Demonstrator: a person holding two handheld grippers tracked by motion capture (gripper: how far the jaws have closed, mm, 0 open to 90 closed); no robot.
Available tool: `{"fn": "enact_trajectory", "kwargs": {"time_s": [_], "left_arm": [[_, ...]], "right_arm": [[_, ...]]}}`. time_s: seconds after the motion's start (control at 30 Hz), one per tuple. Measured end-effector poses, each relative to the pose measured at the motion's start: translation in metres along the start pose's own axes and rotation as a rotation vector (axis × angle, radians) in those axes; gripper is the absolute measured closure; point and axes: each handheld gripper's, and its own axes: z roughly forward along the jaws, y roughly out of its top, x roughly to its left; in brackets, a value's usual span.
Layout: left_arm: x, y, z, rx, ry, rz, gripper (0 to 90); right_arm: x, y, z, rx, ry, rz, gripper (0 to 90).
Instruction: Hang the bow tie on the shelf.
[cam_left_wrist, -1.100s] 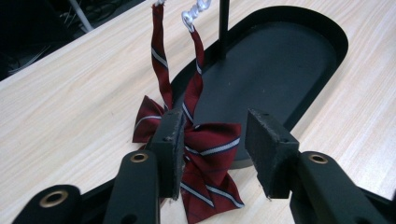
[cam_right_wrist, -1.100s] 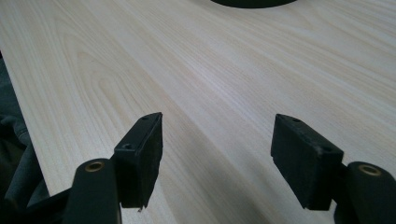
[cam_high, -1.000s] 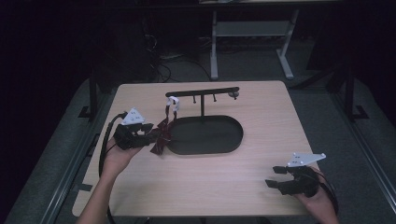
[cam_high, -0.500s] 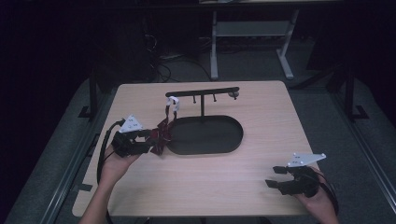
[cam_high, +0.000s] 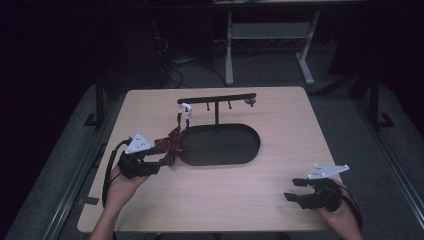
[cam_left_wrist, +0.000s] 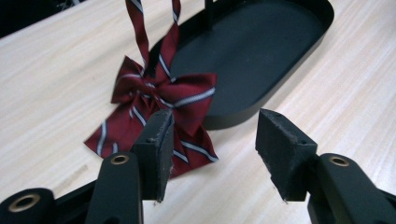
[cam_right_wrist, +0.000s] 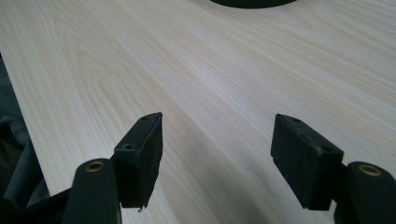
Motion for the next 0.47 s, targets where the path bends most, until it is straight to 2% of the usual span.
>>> {"fn": "enact_trajectory", "kwargs": {"time_s": [0.23, 0.3, 0.47], "left_arm": [[-0.005, -0.016, 0.002, -0.001, -0.018, -0.013, 43.4], [-0.009, -0.024, 0.001, -0.007, -0.014, -0.011, 42.8], [-0.013, -0.029, -0.001, -0.027, -0.004, -0.009, 39.6]], "right_arm": [[0.000, -0.001, 0.000, -0.004, -0.003, 0.003, 33.7], [0.000, -0.001, -0.001, -0.008, -0.003, -0.001, 33.7], [0.001, -0.001, -0.005, -0.040, 0.009, 0.012, 33.6]]}}
